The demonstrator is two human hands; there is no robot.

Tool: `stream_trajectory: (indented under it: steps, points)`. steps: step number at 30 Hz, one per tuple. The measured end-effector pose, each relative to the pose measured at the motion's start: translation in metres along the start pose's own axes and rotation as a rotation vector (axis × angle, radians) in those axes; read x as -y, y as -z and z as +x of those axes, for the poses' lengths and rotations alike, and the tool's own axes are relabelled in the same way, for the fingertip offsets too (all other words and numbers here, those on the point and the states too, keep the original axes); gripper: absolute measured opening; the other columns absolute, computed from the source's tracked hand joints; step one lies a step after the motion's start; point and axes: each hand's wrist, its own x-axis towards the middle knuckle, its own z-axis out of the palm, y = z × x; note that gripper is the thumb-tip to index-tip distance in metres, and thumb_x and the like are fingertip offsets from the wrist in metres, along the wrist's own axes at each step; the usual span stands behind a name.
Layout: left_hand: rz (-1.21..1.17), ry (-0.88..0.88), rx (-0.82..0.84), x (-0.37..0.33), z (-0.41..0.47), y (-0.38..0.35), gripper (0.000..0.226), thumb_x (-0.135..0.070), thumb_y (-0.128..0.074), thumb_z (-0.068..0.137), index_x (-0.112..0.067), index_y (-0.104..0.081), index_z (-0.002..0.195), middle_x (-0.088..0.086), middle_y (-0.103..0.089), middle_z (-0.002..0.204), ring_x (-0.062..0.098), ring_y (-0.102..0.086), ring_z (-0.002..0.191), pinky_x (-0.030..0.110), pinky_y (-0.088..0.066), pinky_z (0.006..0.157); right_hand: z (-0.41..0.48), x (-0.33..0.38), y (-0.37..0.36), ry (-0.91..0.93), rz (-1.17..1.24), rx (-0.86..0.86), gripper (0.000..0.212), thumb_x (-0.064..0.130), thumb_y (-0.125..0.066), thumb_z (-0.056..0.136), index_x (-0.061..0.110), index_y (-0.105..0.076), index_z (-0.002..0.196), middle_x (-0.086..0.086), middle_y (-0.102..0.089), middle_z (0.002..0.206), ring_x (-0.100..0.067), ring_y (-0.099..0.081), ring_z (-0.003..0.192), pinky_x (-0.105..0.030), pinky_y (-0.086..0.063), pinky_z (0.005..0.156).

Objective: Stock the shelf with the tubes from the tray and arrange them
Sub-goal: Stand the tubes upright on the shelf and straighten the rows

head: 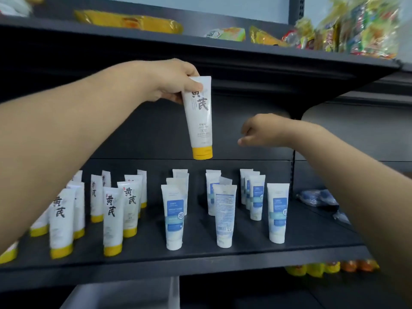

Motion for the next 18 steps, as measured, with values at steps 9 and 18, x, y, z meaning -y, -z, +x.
stream_trajectory:
  steps: [9,18]
  points:
    - [0.026,0.105,-0.015,-0.013,-0.107,0.026,0.004,-0.016,-0.053,0.093,-0.016,-0.057,0.094,0.0,-0.064,0.091,0.009,-0.06,0.085,0.021,-0.048,0.066,-0.083,0.044,0.012,0.081,0.098,0.03,0.045,0.042,-0.054,0.09,0.012,-0.054,0.123,-0.007,-0.058,0.126,-0.026,-0.053,0.114,-0.034,-0.044,0.094]
    - [0.09,0.237,0.013,-0.016,-0.203,0.051,0.008,-0.015,-0.056,0.091,-0.02,-0.059,0.085,0.002,-0.064,0.093,0.016,-0.062,0.094,0.033,-0.052,0.086,-0.153,0.092,0.014,0.143,0.129,0.128,0.044,0.038,-0.051,0.092,0.008,-0.053,0.124,-0.008,-0.057,0.125,-0.027,-0.052,0.114,-0.035,-0.045,0.094]
